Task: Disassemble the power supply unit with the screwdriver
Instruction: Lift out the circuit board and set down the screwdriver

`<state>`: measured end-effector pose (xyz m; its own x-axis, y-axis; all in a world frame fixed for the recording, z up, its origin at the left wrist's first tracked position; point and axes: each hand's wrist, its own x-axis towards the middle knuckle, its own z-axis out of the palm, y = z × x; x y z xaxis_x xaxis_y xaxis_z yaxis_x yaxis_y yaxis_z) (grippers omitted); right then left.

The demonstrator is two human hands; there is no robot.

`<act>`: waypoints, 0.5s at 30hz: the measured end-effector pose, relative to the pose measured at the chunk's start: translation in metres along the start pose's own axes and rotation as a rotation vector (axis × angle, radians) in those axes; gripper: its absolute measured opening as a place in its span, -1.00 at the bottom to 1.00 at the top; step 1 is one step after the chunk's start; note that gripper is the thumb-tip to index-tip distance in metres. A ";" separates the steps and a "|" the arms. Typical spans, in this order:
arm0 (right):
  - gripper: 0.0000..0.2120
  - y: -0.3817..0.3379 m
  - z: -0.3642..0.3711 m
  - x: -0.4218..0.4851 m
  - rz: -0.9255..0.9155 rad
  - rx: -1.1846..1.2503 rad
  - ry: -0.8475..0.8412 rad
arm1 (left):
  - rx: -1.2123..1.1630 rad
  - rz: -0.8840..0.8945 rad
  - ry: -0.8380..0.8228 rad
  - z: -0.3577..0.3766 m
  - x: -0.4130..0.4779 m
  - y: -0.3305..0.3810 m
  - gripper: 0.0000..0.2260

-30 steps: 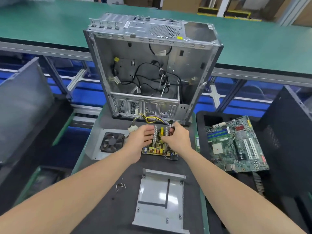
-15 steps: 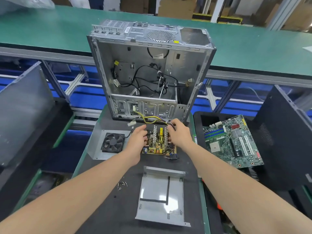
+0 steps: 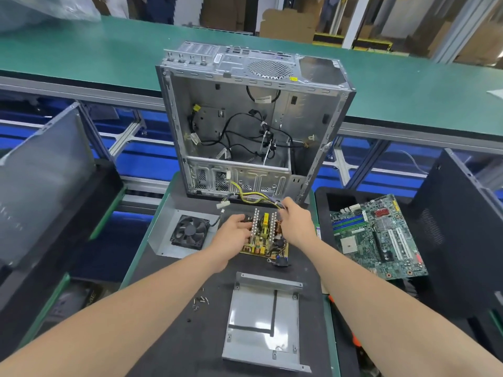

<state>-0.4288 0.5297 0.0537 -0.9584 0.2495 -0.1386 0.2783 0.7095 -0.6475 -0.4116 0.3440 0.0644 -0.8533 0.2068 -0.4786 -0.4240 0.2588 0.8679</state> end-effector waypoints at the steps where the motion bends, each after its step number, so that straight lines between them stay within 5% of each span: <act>1: -0.92 0.000 0.000 0.001 -0.017 0.015 -0.034 | -0.032 -0.010 0.008 -0.002 -0.001 0.002 -0.42; 7: -0.65 -0.003 -0.011 0.008 -0.187 -0.150 -0.096 | -0.194 -0.046 -0.040 -0.005 -0.002 0.015 -0.31; 11: -0.78 -0.024 -0.008 0.017 -0.259 -0.184 -0.037 | -0.250 -0.093 0.007 -0.002 0.009 0.017 -0.27; 15: -0.81 -0.025 -0.005 0.016 -0.308 -0.170 -0.097 | -0.380 -0.125 0.070 0.007 0.019 0.027 -0.65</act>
<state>-0.4509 0.5192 0.0711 -0.9982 -0.0507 -0.0323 -0.0254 0.8429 -0.5375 -0.4370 0.3615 0.0774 -0.8013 0.1278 -0.5844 -0.5962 -0.0917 0.7975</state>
